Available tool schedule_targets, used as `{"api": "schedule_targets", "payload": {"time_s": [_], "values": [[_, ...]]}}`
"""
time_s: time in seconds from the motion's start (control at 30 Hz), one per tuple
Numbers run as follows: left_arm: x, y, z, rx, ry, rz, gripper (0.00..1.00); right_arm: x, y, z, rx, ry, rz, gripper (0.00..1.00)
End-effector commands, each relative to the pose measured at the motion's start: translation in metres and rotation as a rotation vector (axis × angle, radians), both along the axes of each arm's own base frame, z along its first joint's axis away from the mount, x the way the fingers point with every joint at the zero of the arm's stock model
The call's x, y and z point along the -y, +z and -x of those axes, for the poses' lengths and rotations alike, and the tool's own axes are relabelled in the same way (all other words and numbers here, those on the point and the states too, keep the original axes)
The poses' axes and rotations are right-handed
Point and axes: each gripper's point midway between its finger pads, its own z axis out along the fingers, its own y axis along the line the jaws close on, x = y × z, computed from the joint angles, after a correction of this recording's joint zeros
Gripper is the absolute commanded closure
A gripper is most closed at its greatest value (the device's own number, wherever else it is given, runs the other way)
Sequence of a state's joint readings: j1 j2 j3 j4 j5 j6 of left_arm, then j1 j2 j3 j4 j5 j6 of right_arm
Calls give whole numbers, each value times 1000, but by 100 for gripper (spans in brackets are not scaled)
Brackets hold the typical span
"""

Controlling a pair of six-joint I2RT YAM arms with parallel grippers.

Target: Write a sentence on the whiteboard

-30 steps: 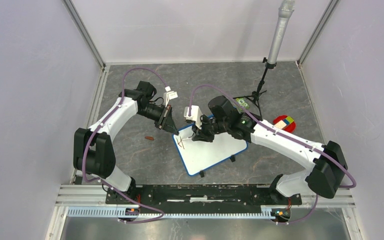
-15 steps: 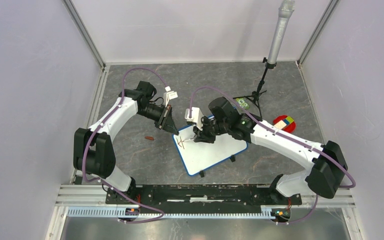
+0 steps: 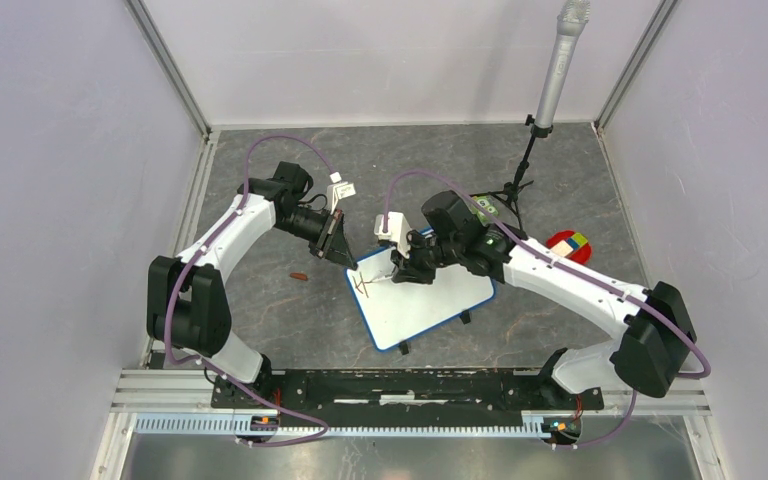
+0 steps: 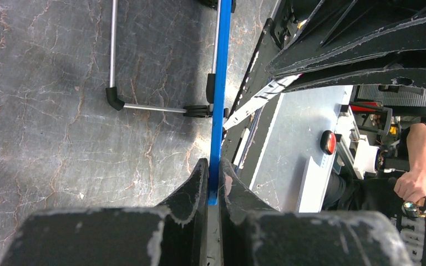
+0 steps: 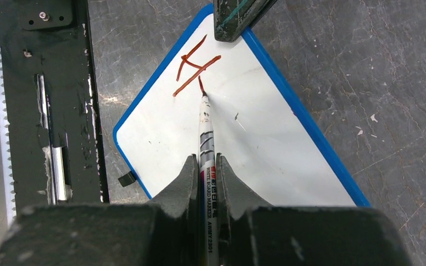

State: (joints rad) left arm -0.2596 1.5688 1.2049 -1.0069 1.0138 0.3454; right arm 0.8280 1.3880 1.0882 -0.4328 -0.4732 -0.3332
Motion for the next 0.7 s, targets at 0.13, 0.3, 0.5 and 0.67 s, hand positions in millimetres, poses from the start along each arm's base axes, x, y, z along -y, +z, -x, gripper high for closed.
{"api": "schedule_targets", "payload": {"time_s": [0.13, 0.3, 0.5, 0.67], "values": [[2, 7, 0, 29, -14, 14, 98, -2, 26, -21, 85, -36, -29, 100], [2, 7, 0, 28, -15, 15, 97, -4, 27, -22, 79, -32, -35, 100], [2, 7, 0, 30, -15, 15, 98, -9, 23, -18, 47, -15, -45, 100], [1, 7, 1, 31, -15, 15, 97, -12, 20, -15, 32, -4, -48, 100]]}}
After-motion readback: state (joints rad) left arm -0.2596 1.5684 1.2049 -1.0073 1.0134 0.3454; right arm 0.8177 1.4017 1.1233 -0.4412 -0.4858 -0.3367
